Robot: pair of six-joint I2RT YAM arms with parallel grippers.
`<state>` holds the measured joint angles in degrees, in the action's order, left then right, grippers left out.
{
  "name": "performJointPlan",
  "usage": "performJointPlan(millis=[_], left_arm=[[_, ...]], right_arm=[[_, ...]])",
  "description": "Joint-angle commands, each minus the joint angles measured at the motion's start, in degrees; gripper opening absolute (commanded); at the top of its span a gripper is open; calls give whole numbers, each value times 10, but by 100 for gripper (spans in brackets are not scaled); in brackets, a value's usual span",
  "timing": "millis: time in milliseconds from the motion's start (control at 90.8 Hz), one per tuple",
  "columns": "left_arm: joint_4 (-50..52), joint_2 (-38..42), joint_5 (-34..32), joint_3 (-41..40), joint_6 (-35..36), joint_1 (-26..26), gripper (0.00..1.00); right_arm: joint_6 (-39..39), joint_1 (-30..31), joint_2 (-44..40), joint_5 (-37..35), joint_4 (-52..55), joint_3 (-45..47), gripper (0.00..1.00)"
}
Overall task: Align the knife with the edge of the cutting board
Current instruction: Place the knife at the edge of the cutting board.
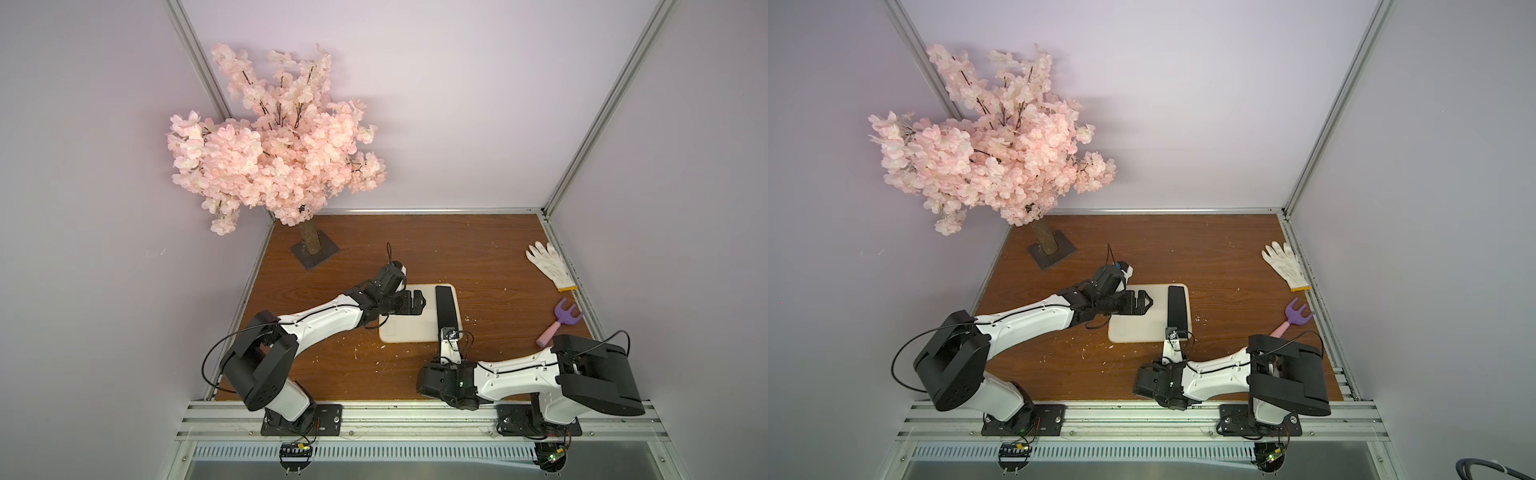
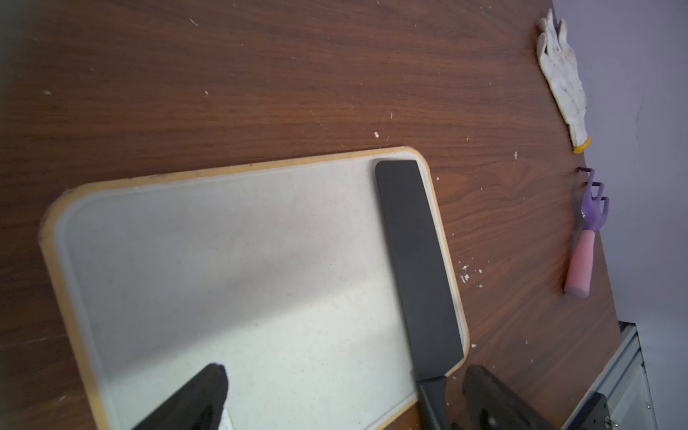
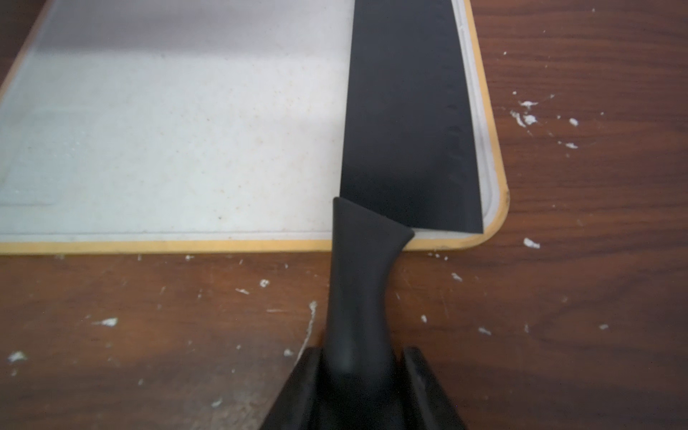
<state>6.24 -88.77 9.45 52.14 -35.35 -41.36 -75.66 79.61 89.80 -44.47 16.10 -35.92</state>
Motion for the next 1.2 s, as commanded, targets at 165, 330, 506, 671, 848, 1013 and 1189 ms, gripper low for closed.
performJointPlan(millis=[165,330,506,671,848,1013,1189], left_arm=[[-17,-31,19,28,-16,-19,100],[-30,-54,26,36,-24,-27,100],[-48,-76,44,42,-34,-28,100],[-61,-92,56,49,-41,-28,100],[-61,-95,58,53,-40,-29,100],[-62,-97,58,54,-40,-29,100],[-63,-94,58,52,-41,-29,100]], right_arm=[[-33,3,-10,-3,56,11,39],[-49,3,-9,-13,72,6,39],[-55,3,9,-22,85,-11,39],[-54,3,10,-28,82,-13,40],[-44,3,16,-31,74,-18,40],[-41,1,23,-33,73,-26,41],[-40,-5,28,-34,74,-32,45]])
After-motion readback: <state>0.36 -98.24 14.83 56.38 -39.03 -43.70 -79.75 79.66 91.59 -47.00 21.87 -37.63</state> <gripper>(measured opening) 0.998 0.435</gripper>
